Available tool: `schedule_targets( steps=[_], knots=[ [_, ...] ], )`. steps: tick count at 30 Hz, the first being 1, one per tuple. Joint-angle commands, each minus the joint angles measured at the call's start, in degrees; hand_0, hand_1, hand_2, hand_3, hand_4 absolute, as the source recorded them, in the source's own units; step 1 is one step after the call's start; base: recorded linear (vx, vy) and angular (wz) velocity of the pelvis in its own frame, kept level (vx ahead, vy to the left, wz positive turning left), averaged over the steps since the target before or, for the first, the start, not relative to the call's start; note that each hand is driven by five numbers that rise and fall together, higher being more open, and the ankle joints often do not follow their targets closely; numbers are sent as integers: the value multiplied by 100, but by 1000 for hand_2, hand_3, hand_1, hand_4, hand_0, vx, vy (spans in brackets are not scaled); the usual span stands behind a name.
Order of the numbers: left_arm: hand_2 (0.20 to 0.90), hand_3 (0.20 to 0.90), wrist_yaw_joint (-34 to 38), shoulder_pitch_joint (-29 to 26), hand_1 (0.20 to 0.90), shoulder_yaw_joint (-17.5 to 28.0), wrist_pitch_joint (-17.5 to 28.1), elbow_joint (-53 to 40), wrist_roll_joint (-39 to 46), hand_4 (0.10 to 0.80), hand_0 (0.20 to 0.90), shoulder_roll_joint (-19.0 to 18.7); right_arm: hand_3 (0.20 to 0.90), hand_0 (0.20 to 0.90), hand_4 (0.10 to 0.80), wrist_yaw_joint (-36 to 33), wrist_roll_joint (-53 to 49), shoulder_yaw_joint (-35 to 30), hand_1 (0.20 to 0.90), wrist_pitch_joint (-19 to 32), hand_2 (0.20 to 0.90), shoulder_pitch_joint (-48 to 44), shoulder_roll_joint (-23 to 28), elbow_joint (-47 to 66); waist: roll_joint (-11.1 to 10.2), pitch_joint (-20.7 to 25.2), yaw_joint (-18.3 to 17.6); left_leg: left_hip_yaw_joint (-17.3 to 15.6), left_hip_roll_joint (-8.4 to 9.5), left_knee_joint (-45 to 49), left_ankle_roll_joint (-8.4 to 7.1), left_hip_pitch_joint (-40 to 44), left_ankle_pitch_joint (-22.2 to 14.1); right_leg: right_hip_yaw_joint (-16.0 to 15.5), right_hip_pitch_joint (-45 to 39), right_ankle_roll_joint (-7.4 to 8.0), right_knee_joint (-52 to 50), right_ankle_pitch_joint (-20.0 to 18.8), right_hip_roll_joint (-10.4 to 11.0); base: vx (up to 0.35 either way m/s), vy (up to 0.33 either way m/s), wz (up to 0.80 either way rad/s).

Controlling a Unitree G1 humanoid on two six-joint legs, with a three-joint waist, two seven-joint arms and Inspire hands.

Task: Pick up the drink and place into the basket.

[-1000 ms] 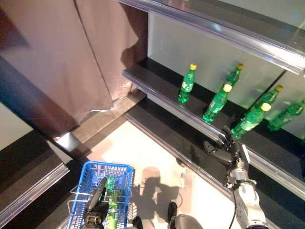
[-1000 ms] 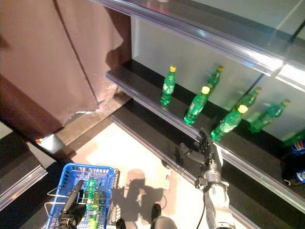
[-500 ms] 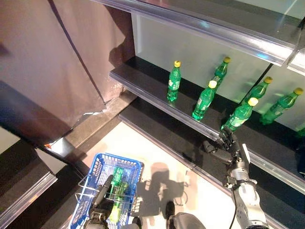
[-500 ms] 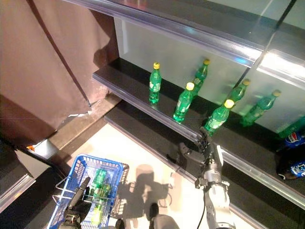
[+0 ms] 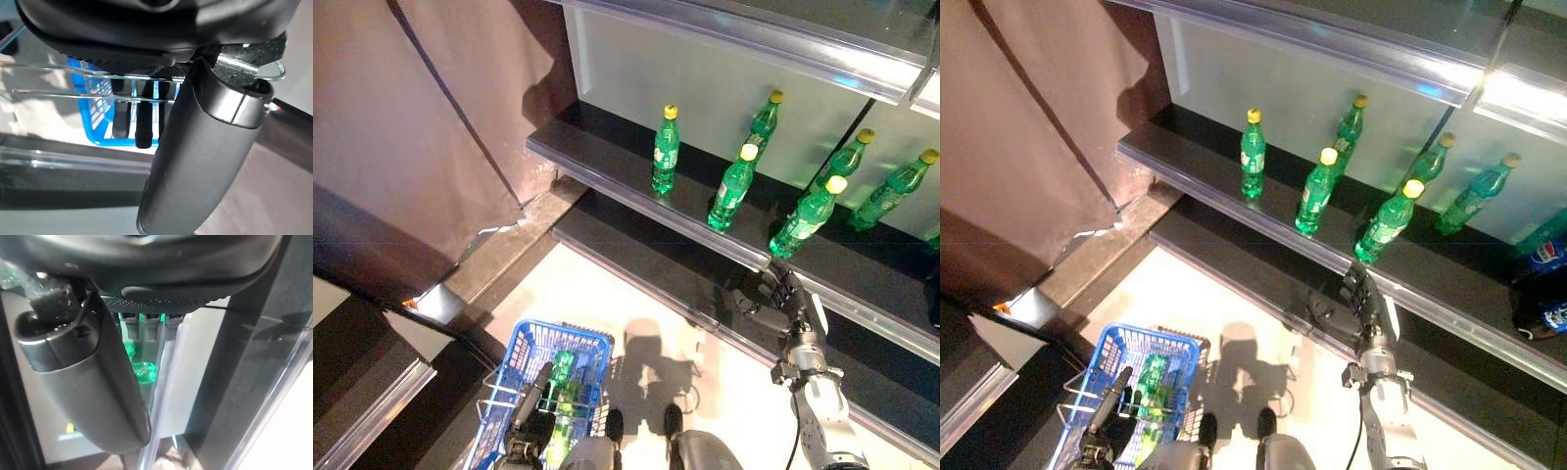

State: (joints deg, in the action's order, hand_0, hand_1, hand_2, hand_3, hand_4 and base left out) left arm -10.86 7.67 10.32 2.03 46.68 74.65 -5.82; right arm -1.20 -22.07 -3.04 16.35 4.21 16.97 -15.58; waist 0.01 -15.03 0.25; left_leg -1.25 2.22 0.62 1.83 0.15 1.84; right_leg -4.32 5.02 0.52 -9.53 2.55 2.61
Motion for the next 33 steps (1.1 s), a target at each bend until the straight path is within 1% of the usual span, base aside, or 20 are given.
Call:
schedule_targets(
  steps=[1,3,4,5,7,8,9,10,12,13,14,15,17,19,23,26,33],
  knots=[
    [300,200,-1151,-272,300,416,588,-874,147,100,300,-537,900,900,800,112,-179,-225,900,700,900,-295,210,560,-131,642,120,280,224,299,24,-267,-106,-89,-789,219,399,-124,211,64,259,-1],
    [300,200,-1166,-291,300,402,563,-868,101,100,300,-561,900,900,800,80,-172,-257,900,698,900,-345,214,555,-131,636,153,265,262,341,89,-276,-146,-80,-717,252,244,-110,278,49,261,-4],
    [300,200,-1184,-335,300,368,501,-855,76,100,300,-610,900,900,800,-29,-166,-247,900,677,900,-424,206,569,-115,613,174,231,301,344,189,-249,-167,-90,-510,323,-154,-228,393,39,248,-6],
    [300,200,-1181,-344,300,362,504,-853,76,100,300,-617,900,900,800,-49,-159,-241,900,684,900,-434,202,573,-112,610,177,218,304,339,202,-244,-167,-93,-457,335,-255,-254,418,44,262,-5],
    [300,200,-1144,-384,300,341,425,-879,40,100,300,-665,900,900,800,-157,-123,-238,900,662,900,-470,202,595,-73,576,181,148,304,300,259,-155,-190,-138,-180,367,-807,-477,573,44,173,-5],
    [300,200,-1100,-411,300,333,402,-894,22,100,300,-687,900,900,800,-166,-164,-256,900,618,900,-484,215,601,-67,555,164,111,299,260,266,-98,-204,-149,-72,374,-921,-577,625,78,145,-15],
    [300,200,-1019,-451,300,307,424,-944,31,100,300,-685,900,900,800,-154,-297,-293,900,561,900,-523,217,593,-80,533,159,54,297,165,247,-25,-212,-229,30,398,-736,-621,640,66,86,-25],
    [300,200,-1017,-452,300,302,430,-947,36,100,300,-683,900,900,800,-149,-308,-299,900,555,900,-530,218,592,-79,532,161,48,292,155,242,-19,-212,-240,29,398,-693,-625,631,64,23,-26],
    [300,200,-1039,-471,300,249,508,-956,94,100,300,-680,900,900,800,-105,-400,-349,900,545,900,-624,250,536,-119,508,152,-29,319,122,199,14,-286,-340,147,455,-136,-612,498,46,-38,-24],
    [300,200,-1035,-491,300,229,535,-984,134,100,300,-692,900,900,800,-106,-436,-343,900,555,900,-682,292,524,-146,480,126,-41,360,116,197,23,-351,-315,273,505,125,-706,391,28,-61,-25],
    [300,200,-1009,-518,300,201,578,-1001,180,100,300,-709,900,900,800,-94,-444,-312,900,592,900,-722,291,512,-155,432,84,-46,384,162,211,16,-413,-237,419,524,141,-826,329,18,-71,-20],
    [300,200,-994,-547,300,174,609,-1000,203,100,300,-730,900,900,800,-104,-450,-287,900,598,900,-754,295,509,-166,406,61,-26,400,214,231,-17,-448,-108,466,521,171,-861,290,20,-89,-13],
    [300,200,-985,-617,300,65,705,-981,244,100,300,-741,900,900,800,-192,-447,-167,900,646,900,-864,333,425,-185,373,85,18,388,256,243,-76,-429,-38,376,479,297,-813,201,32,-109,-3],
    [300,200,-967,-636,300,40,719,-1015,180,100,300,-724,900,900,800,-196,-481,-161,900,658,900,-923,392,341,-210,371,134,23,357,248,236,-99,-406,-74,256,460,401,-785,181,63,-144,-2],
    [300,200,-996,-553,300,161,604,-1050,38,100,300,-729,900,900,800,-232,-503,-273,900,608,900,-898,404,356,-264,361,246,50,300,272,206,-148,-378,-208,39,414,496,-690,164,100,-136,7],
    [300,200,-1044,-571,300,141,590,-977,48,100,300,-776,900,900,800,-256,-495,-276,900,603,900,-928,420,351,-269,266,271,86,261,314,182,-228,-362,-259,20,363,456,-600,144,45,-85,19],
    [300,200,-1015,-967,300,-178,780,-979,261,100,300,-875,900,900,800,-432,-584,-84,900,681,900,-1497,645,96,-197,-266,344,194,188,395,95,-682,-201,-350,286,242,286,-465,109,-79,-69,16]
  ],
)
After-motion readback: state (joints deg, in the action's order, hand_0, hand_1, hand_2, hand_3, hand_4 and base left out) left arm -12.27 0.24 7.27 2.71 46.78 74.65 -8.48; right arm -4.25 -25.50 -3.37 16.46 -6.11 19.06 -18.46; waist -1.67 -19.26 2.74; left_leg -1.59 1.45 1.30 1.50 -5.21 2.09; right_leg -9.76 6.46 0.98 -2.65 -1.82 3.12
